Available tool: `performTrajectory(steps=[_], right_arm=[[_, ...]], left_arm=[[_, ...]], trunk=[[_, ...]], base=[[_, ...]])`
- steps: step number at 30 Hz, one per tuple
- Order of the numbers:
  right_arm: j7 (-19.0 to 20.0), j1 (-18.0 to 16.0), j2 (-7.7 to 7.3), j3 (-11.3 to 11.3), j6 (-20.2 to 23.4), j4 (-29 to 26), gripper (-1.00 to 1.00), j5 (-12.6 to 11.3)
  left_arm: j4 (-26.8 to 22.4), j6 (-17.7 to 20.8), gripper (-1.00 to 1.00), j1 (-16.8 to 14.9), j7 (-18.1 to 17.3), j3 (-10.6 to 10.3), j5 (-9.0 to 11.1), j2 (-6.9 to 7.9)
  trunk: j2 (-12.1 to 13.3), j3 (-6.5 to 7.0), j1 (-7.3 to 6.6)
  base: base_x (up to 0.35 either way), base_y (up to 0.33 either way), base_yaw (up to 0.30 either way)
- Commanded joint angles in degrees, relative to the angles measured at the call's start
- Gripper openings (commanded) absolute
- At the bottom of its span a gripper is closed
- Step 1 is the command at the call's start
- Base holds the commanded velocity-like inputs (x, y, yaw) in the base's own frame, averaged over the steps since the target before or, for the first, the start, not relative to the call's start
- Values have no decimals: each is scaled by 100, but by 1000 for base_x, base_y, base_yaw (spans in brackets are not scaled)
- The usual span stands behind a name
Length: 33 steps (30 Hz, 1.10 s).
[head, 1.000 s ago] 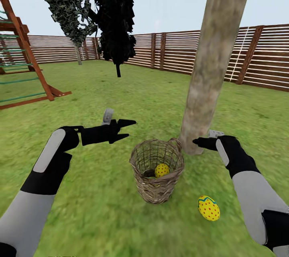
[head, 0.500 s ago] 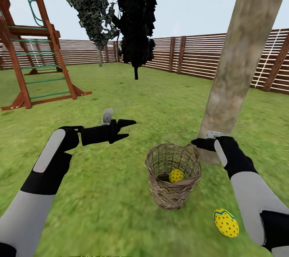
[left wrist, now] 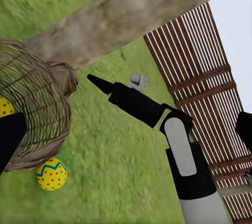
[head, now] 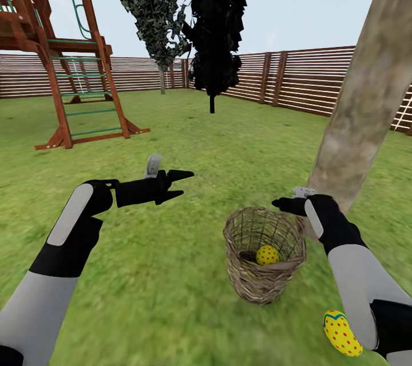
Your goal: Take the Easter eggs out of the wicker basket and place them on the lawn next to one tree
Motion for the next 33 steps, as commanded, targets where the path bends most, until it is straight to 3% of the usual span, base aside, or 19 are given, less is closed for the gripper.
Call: performTrajectory(steps=[1, 5, 6, 7, 9, 10, 13, 19, 33], right_arm=[[-2, -3, 0, -7, 25, -5, 100, -37], [-43, -3, 0, 92, -6, 7, 100, -7], [-149, -3, 3, 401, -15, 16, 100, 52], [-395, -3, 12, 883, -31, 23, 100, 101], [-723, 0, 92, 1237, -53, 57, 100, 132], [-996, 4, 235, 1389, -70, 177, 100, 167], [-1154, -60, 354, 1363, -30, 302, 100, 195], [-1067, -214, 258, 1436, -110, 241, 100, 144], [-1056, -231, 255, 1449, 128, 181, 100, 136]], left_arm=[[-4, -2, 100, -4, 58, -5, 60, 3], [-4, -2, 100, -4, 59, -5, 60, 3], [-4, -4, 100, -4, 59, -5, 60, 3], [0, -7, 100, -4, 59, -5, 60, 3], [0, -7, 100, -4, 59, -5, 60, 3], [2, -9, 100, -4, 59, -5, 60, 3], [66, -14, 100, 61, 45, 14, 71, 0], [60, -11, 100, 165, 34, 11, 69, 17], [63, -14, 100, 195, 18, 48, 70, 32]], trunk=[[-2, -6, -1], [-2, -6, -1], [-2, -6, -1], [-2, -6, -1], [-2, -6, -1], [-2, -6, -1], [-3, -6, -1], [-3, -6, -1], [-3, -6, -1]], base=[[0, 0, 16], [0, 0, 5], [0, 0, 1], [0, 0, 0], [0, 0, 0], [0, 0, 0], [0, 0, 0], [0, 0, 0], [35, 0, 0]])
